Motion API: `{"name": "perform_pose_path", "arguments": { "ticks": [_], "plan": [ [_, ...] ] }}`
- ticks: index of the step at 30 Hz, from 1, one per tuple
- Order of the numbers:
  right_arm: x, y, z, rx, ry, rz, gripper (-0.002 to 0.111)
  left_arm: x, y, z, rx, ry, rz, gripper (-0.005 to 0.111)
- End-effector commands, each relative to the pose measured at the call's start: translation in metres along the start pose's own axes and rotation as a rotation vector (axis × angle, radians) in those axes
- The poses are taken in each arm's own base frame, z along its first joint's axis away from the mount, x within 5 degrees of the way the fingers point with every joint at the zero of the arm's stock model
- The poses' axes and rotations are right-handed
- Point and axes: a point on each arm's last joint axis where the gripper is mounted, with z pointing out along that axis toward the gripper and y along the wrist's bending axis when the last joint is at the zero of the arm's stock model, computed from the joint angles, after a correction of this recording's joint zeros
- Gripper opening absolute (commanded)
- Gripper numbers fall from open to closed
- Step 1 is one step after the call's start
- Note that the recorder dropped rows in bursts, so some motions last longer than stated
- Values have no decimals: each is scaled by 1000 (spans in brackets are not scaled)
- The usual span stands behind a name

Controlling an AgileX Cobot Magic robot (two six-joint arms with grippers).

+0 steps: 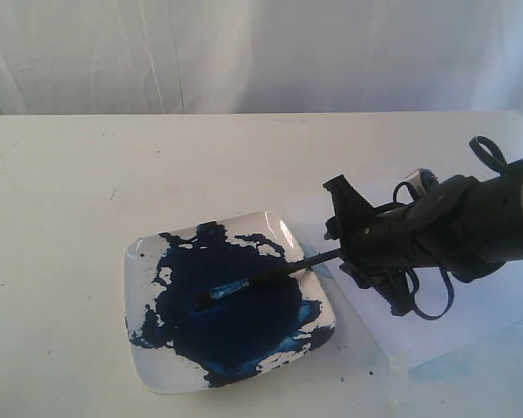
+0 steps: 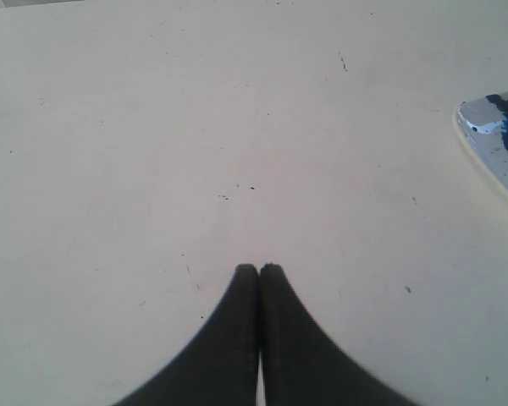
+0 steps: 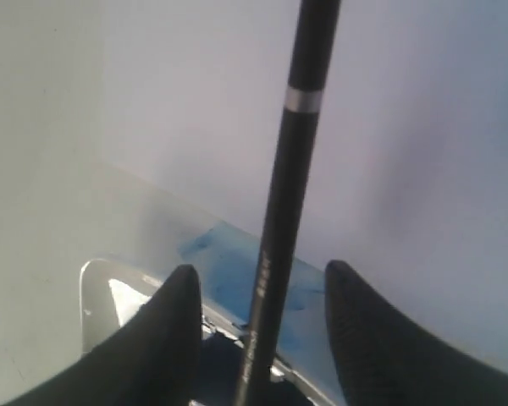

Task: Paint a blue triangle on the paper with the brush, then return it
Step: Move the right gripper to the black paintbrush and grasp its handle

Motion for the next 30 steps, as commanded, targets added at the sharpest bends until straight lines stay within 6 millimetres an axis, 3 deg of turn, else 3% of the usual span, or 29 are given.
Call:
{"name": "perform_pose_path", "arguments": {
  "ticks": [1,30],
  "plan": [
    [0,9,4,-18,6,4,44,1,0,0,0,-2,-4,0],
    [-4,6,18,-7,-56,62,44,1,0,0,0,-2,-4,0]
  ]
}}
